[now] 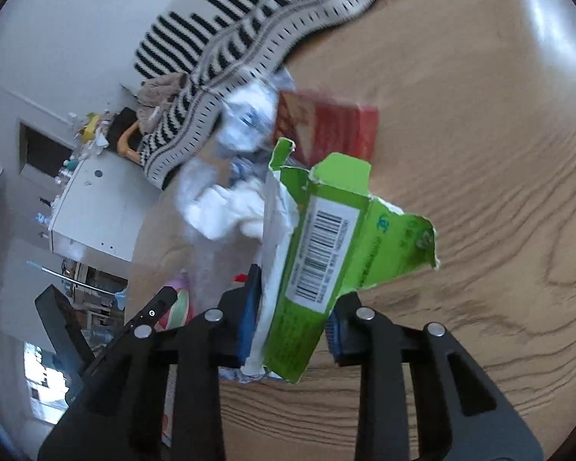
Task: Collect trash
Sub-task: 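Grasp the pink-and-red toy with the left tool, then carry the green box and pink toy to the bin and release both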
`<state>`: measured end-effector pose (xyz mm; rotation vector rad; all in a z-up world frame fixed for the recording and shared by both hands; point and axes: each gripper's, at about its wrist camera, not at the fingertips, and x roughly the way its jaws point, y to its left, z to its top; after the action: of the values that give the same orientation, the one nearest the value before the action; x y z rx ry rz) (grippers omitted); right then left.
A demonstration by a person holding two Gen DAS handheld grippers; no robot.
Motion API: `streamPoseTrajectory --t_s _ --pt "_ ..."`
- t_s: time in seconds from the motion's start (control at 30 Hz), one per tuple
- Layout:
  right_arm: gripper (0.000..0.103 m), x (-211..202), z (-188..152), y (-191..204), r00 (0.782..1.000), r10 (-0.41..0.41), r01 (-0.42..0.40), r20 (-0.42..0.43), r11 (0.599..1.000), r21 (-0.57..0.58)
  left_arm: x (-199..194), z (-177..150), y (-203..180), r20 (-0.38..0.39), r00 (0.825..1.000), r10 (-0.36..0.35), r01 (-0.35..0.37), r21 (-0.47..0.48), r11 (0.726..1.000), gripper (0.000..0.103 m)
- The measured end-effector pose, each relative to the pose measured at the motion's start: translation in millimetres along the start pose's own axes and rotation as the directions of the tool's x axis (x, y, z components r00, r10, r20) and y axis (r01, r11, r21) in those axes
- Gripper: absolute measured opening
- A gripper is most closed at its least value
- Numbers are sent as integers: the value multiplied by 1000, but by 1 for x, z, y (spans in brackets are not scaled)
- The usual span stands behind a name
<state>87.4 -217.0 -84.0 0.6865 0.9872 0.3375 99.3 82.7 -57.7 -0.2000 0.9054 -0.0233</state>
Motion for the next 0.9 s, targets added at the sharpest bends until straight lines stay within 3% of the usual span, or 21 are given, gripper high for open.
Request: streamPoseTrajectory --t_s 0.07,0.5,0.73,0.9 --pt "30 -12 1 6 1000 3 -2 27 1000 -29 -8 2 -4 21 1000 -3 3 9 1000 51" --pt "30 -53 7 -6 995 -38 45 94 996 -74 -28 10 -59 72 996 -44 41 35 999 49" --pt "30 -130 5 -51 978 -107 118 181 992 -50 -44 3 -148 106 982 -154 140 132 981 49" --pt "30 -196 -8 -102 949 -212 215 232 976 9 -52 -18 -235 69 952 -299 276 230 933 50"
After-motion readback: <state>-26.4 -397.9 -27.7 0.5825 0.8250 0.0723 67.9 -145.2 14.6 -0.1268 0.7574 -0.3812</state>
